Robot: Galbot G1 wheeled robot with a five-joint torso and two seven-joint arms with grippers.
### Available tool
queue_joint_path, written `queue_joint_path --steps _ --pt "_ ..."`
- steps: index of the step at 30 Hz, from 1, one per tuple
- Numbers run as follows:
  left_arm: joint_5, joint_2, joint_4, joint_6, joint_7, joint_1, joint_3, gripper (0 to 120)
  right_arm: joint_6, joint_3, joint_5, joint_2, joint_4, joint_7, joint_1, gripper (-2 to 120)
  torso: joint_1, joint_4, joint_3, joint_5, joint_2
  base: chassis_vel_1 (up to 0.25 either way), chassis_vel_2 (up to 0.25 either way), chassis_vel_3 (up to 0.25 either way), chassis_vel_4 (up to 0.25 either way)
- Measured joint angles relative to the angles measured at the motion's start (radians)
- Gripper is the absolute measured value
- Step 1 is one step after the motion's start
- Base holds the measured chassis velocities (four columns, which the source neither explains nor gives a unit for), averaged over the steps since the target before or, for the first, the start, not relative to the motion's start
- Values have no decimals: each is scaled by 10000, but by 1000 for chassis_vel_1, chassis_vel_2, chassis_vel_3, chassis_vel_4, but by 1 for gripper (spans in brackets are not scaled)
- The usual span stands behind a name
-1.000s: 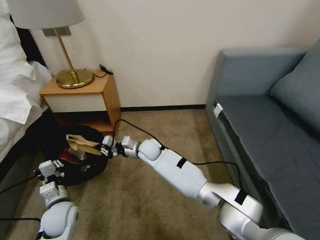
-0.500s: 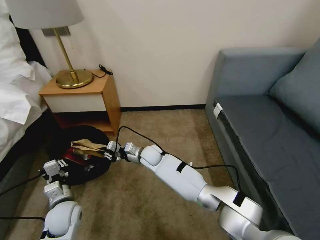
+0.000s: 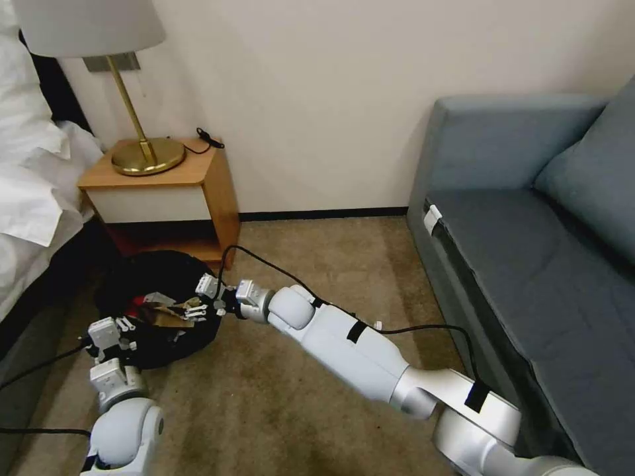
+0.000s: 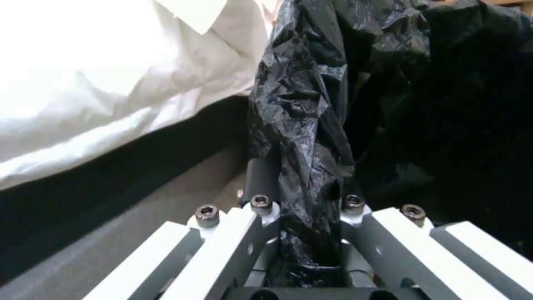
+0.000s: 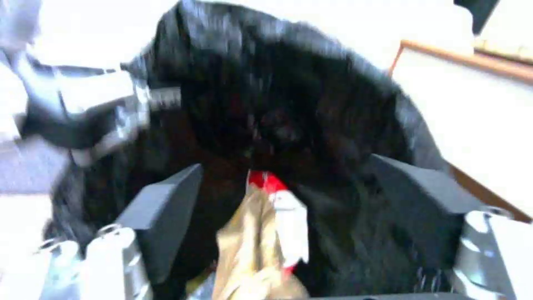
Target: Pick up the trash bin, then pick up the garbage on the floor and place it into the trash bin.
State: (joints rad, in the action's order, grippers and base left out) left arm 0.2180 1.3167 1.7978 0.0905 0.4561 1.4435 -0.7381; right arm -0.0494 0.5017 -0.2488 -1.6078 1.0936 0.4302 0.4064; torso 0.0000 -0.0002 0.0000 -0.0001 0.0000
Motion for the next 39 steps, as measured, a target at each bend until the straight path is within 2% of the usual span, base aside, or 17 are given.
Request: queue_joint_path --steps 4,5,7,8,10,12,14,17,18,22,31,39 --pt "41 -119 -224 120 2 -38 -130 7 732 390 -476 407 591 248 -483 98 0 7 0 2 0 0 0 0 0" --pt "41 -119 -224 120 2 -38 -130 7 732 390 -476 407 591 248 -483 98 0 7 0 2 0 0 0 0 0" --pt "138 -166 -265 132 20 -43 -171 7 897 523 -441 936 675 583 -743 99 0 6 0 2 0 0 0 0 0" --pt "186 -191 -263 147 24 -44 -189 7 827 588 -350 1347 600 656 -854 100 0 2 0 2 0 0 0 0 0" --pt "192 -195 -264 156 25 -44 -190 7 784 603 -322 1439 557 643 -867 100 0 1 0 2 0 0 0 0 0" --pt "202 -210 -367 235 39 -71 -204 7 333 587 298 2027 67 581 -854 100 0 -2 0 3 0 0 0 0 0" --pt "202 -210 -387 243 44 -74 -205 7 250 560 425 2098 -16 589 -834 100 0 -1 0 3 0 0 0 0 0" --pt "202 -213 -509 299 52 -89 -192 7 -331 218 1514 2876 -725 847 -429 100 0 2 0 5 0 0 0 0 0" --pt "202 -213 -509 299 52 -89 -192 7 -331 218 1514 2876 -725 847 -429 100 0 2 0 5 0 0 0 0 0" --pt "198 -236 -598 312 54 -157 -152 7 -437 72 1864 3688 -920 1094 101 100 0 -1 0 4 0 0 0 0 0" --pt "178 -241 -668 313 53 -246 -73 7 -447 -283 2074 4315 -1043 1395 639 100 0 1 0 4 0 0 0 0 0" --pt "175 -295 -641 311 53 -243 -76 7 -649 -1024 2657 4145 -2035 1553 808 100 0 1 0 3 0 0 0 0 0"
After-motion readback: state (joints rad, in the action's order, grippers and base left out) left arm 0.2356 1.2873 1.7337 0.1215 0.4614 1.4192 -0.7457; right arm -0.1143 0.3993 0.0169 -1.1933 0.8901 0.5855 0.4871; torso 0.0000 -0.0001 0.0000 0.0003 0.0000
